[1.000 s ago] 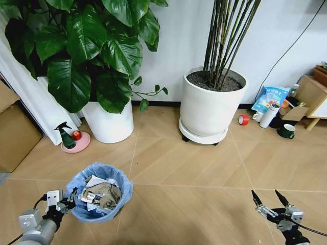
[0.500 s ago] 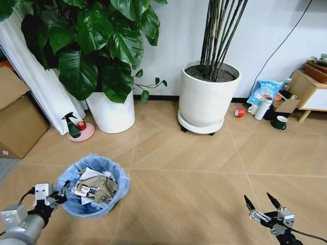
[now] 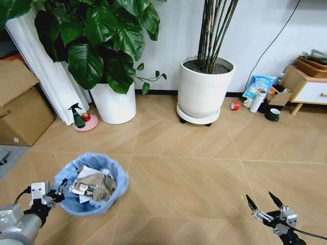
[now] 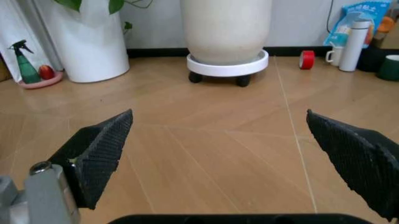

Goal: Pick up the trash bin and place the garbage on the floor into it.

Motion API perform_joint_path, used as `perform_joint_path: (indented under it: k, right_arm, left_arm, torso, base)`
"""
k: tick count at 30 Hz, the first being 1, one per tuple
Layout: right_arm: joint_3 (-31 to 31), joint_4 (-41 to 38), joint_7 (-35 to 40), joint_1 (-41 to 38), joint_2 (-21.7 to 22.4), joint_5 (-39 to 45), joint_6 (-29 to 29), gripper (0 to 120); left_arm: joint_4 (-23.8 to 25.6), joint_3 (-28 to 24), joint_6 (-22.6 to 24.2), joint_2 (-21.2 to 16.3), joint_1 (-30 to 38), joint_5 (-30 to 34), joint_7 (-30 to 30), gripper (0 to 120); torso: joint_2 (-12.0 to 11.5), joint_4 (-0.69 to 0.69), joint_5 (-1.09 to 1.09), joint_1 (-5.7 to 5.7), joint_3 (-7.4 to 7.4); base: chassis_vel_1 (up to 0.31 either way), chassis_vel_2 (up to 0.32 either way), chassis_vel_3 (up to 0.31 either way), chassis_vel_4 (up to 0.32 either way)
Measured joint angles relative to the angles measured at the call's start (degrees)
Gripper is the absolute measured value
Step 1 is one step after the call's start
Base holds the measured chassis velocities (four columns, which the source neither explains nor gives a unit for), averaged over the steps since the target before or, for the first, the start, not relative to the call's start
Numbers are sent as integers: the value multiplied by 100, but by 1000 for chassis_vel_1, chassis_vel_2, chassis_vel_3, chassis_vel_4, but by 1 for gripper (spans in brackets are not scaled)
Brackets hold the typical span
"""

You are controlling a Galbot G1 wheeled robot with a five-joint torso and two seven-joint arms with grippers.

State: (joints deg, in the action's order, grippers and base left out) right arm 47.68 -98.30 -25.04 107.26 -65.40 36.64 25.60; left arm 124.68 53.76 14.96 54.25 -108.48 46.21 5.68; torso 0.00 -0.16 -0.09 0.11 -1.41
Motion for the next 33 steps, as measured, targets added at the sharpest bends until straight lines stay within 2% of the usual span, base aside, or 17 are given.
perform_joint_path:
  k: [12, 19, 23, 26, 28, 33]
  right_arm:
    - [-71, 78, 0, -57, 46, 1, 15, 100]
    - [-71, 84, 0, -63, 59, 2, 23, 100]
    - [-66, 83, 0, -63, 65, 2, 27, 100]
    - [-64, 84, 0, -63, 71, 1, 29, 100]
    - [-64, 89, 0, -62, 79, -1, 32, 100]
    - [-56, 91, 0, -60, 92, -3, 34, 100]
  left_arm:
    - [20, -181, 23, 41, 50, -23, 74, 1]
    - [20, -157, 23, 26, 47, -6, 72, 1]
    - [23, -156, 23, 36, 47, -1, 72, 1]
    - [23, -161, 23, 41, 44, 0, 70, 1]
    - [23, -165, 23, 52, 45, -2, 63, 1]
    - [12, -160, 21, 66, 34, -2, 42, 1]
  torso:
    - [0, 3, -1, 0, 0]
    - [0, -1, 4, 1, -1]
    - [0, 0, -5, 0, 0]
    - [0, 1, -4, 0, -1]
    - [0, 0, 3, 0, 1]
    - [0, 2, -6, 0, 0]
  base:
    - [212, -143, -217, 145]
    - [356, -86, -356, 71]
    - [366, -68, -349, 73]
    - [296, -134, -307, 143]
    - [192, -187, -177, 180]
    - [104, -187, -90, 178]
